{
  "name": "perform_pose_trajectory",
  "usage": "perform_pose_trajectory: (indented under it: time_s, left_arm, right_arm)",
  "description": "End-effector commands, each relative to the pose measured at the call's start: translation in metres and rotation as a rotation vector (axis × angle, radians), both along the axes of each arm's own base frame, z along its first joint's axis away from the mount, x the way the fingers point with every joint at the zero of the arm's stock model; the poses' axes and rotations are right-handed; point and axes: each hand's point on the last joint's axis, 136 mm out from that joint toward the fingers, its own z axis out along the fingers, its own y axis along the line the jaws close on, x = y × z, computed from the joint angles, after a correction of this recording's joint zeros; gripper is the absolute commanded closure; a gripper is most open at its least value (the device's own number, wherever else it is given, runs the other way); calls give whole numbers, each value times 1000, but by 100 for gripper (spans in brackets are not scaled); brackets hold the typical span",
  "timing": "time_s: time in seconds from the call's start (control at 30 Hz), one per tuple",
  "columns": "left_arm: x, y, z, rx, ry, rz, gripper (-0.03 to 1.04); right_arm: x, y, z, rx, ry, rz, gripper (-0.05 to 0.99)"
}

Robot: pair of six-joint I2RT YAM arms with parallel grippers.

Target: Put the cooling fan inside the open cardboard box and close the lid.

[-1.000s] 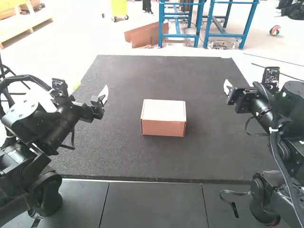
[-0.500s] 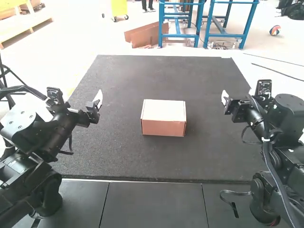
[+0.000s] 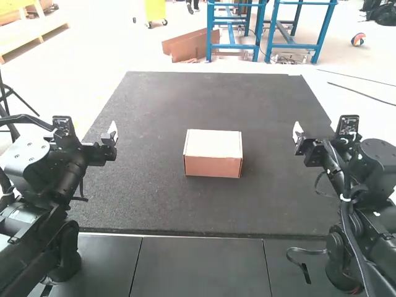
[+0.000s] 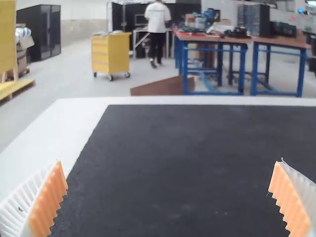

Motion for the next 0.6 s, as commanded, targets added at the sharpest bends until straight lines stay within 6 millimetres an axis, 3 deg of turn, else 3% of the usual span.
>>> perform_pose_trajectory:
  time_s: [0.0,0.57]
  left_arm:
    - [-1,0,-2,-18,-2,-5,4]
    - [0,29,-14,-47,43,111,4]
  right_arm:
    - [-4,-3,10,-7,-51,-13,2]
    - [-8,-17,-16,-23,31,-66,2]
